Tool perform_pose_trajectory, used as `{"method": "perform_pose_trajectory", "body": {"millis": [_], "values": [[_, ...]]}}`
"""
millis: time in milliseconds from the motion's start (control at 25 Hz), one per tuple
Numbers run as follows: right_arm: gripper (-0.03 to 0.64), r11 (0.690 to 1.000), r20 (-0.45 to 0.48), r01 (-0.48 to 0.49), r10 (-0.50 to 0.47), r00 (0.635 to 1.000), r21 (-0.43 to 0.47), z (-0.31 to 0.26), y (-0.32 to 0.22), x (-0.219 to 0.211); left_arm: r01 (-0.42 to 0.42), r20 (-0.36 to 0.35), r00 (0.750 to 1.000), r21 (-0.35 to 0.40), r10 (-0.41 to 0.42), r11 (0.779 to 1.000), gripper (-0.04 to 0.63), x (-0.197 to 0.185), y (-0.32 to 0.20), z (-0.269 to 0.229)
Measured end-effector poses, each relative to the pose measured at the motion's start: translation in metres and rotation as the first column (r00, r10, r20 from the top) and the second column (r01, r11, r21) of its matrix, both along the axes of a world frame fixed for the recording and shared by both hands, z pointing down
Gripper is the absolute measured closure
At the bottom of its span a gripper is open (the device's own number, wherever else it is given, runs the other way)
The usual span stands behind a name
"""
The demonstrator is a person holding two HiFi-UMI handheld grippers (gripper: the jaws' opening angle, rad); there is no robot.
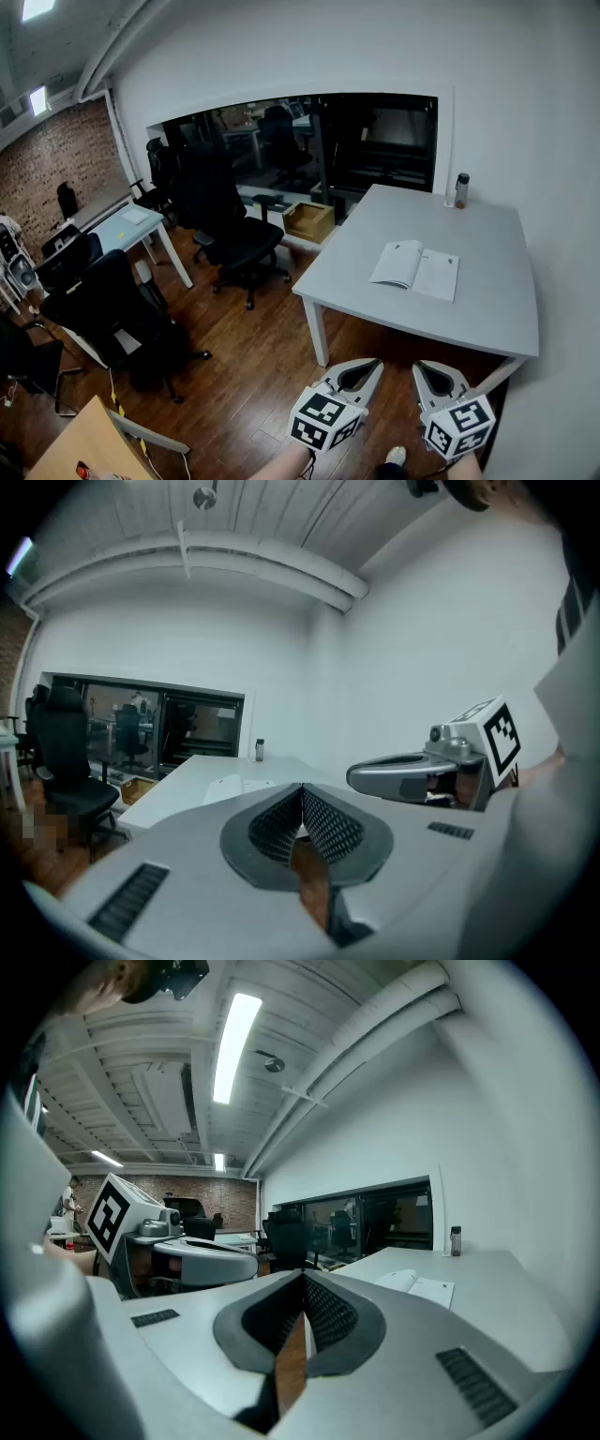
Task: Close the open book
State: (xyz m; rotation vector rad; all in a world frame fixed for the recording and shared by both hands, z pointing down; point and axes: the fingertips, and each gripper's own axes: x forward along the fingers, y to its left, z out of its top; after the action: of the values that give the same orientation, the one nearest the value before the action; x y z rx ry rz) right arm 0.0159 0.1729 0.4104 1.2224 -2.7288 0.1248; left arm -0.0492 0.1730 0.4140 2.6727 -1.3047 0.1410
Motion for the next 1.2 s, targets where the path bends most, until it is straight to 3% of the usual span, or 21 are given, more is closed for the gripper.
{"method": "perform_pose_trajectory", "body": {"millis": [360, 600, 1200], "values": [[0.612, 1.000, 0.017, 0.002, -0.002, 1.000, 0.011, -0.002, -0.053, 0.021, -0.008, 0.008, 1.000, 0.003, 0.008, 1.000, 0.591, 0.025, -0.055, -0.004], [0.614, 1.000, 0.059, 0.009, -0.009, 0.998, 0.006, -0.001, -0.114, 0.044, -0.006, 0.020, 1.000, -0.035, 0.007, 0.999, 0.591, 0.053, -0.104, 0.009], [0.614, 0.998, 0.052, 0.058, -0.057, 0.997, -0.016, 0.023, -0.243, 0.105, 0.085, 0.043, 0.996, -0.115, -0.080, 0.990, 0.591, 0.113, -0.232, 0.038]]}}
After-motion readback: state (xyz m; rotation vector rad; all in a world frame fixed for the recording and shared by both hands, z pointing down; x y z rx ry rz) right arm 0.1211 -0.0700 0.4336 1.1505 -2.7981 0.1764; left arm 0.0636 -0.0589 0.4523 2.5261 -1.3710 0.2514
